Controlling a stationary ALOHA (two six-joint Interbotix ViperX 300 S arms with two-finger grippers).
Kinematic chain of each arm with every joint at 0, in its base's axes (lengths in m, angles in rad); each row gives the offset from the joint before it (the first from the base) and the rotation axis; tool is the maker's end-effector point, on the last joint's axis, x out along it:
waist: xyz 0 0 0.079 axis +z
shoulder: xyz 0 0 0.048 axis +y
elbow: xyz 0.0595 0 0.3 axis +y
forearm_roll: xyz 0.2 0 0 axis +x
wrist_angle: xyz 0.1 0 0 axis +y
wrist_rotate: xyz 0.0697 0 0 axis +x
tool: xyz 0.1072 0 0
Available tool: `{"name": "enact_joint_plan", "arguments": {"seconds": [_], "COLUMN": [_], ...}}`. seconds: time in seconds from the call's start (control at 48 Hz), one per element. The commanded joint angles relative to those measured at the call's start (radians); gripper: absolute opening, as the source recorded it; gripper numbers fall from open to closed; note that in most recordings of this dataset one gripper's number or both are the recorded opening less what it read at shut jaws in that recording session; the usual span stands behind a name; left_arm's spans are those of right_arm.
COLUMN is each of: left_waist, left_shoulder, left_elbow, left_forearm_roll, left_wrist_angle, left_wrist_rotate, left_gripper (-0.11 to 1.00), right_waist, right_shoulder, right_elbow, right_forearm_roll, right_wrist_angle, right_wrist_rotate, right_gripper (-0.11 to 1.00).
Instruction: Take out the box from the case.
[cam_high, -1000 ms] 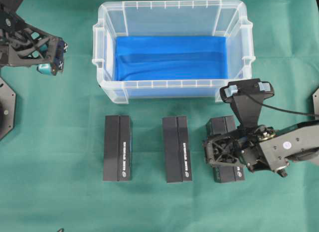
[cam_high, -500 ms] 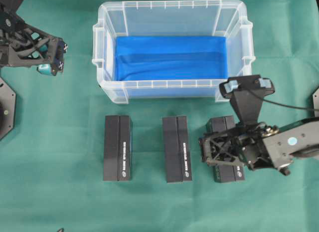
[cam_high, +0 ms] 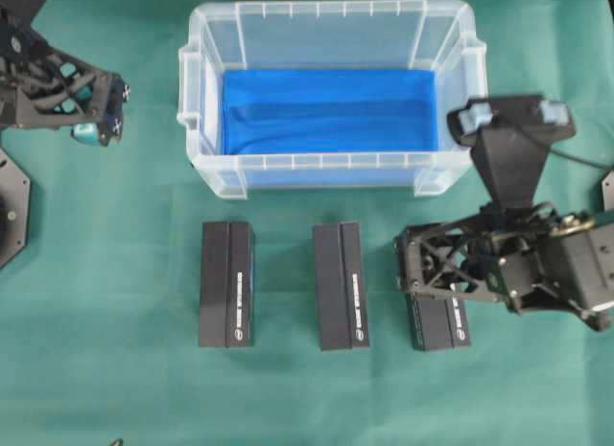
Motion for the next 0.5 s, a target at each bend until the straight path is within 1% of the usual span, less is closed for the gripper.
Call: {"name": "enact_joint_plan", "arguments": {"seconds": [0.0, 0.292, 0.479], "left_waist": [-0.002, -0.009, -0.009], "left_shoulder": [-0.006, -0.006, -0.008], "left_elbow": [-0.028, -0.028, -0.028], "left_forearm_roll": [0.002, 0.002, 0.000], "left_wrist_angle": [-0.002, -0.002, -0.002], "left_wrist_rotate": [0.002, -0.003, -0.003], "left_gripper": [0.97, 0.97, 0.97], "right_waist": [-0.006, -0.011, 0.006], "right_shoulder": [-0.021, -0.025, -0.077], "right_elbow": [-0.040, -0.032, 0.028], "right_forearm_roll": [-0.006, -0.006, 0.003], "right_wrist_angle": [0.025, 0.028, 0.029], "right_wrist_rotate": [-0.006, -0.017, -0.009], "right_gripper": [0.90, 0.90, 0.90]}}
